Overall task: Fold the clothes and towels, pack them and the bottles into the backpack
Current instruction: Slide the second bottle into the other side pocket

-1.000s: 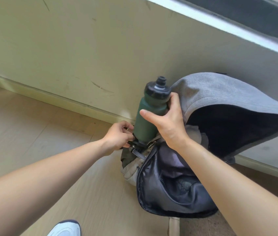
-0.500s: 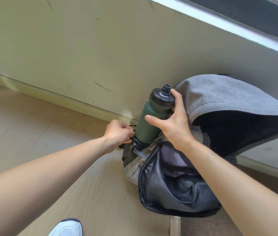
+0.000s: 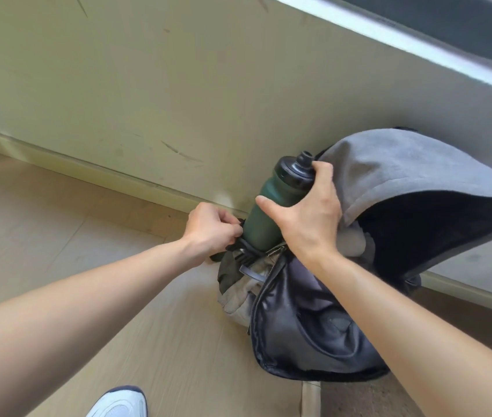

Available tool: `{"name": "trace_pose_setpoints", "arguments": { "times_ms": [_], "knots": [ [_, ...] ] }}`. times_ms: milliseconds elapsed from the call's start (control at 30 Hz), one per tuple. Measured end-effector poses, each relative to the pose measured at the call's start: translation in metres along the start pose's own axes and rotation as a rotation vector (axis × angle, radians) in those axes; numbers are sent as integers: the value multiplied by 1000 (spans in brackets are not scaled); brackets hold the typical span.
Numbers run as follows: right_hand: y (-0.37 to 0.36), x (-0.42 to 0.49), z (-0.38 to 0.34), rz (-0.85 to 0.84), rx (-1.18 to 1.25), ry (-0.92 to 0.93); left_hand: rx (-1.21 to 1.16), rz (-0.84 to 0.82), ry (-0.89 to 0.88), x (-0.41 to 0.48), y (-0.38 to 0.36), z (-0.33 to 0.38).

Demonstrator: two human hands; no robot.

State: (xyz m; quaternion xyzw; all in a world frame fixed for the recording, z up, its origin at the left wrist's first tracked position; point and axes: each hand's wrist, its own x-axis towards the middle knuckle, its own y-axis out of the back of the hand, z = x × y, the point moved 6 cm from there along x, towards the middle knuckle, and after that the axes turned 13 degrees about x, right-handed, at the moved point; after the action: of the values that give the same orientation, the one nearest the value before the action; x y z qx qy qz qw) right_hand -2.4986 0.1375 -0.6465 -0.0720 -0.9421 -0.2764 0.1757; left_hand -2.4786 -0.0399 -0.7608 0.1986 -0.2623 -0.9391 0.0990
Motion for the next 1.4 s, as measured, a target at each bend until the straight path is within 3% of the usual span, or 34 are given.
{"name": "trace_pose_setpoints", "arguments": {
  "times_ms": [100, 167, 400, 667, 900, 1133, 1233, 1400],
  "knots": [
    [3, -10, 9, 105, 7, -50, 6, -11, 11, -1, 1, 3],
    [1, -11, 10, 77, -26, -39, 19, -26, 29, -2, 0, 0],
    [-4, 3, 8, -333, 67, 22, 16, -62, 91, -11, -18, -11],
    [-2, 5, -12, -161, -148, 137, -118, -274, 372, -31, -42, -30],
    [0, 9, -15, -148, -159, 151, 60, -188, 52, -22, -28, -14],
    [17, 26, 1, -385, 22, -42, -18, -152, -40, -20, -31, -8],
    [21, 25, -1, -296, -33, -43, -63, -145, -42, -17, -27, -8],
    [18, 11, -8, -151, -358, -91, -80, -124, -54, -11, -14, -10]
  ]
}}
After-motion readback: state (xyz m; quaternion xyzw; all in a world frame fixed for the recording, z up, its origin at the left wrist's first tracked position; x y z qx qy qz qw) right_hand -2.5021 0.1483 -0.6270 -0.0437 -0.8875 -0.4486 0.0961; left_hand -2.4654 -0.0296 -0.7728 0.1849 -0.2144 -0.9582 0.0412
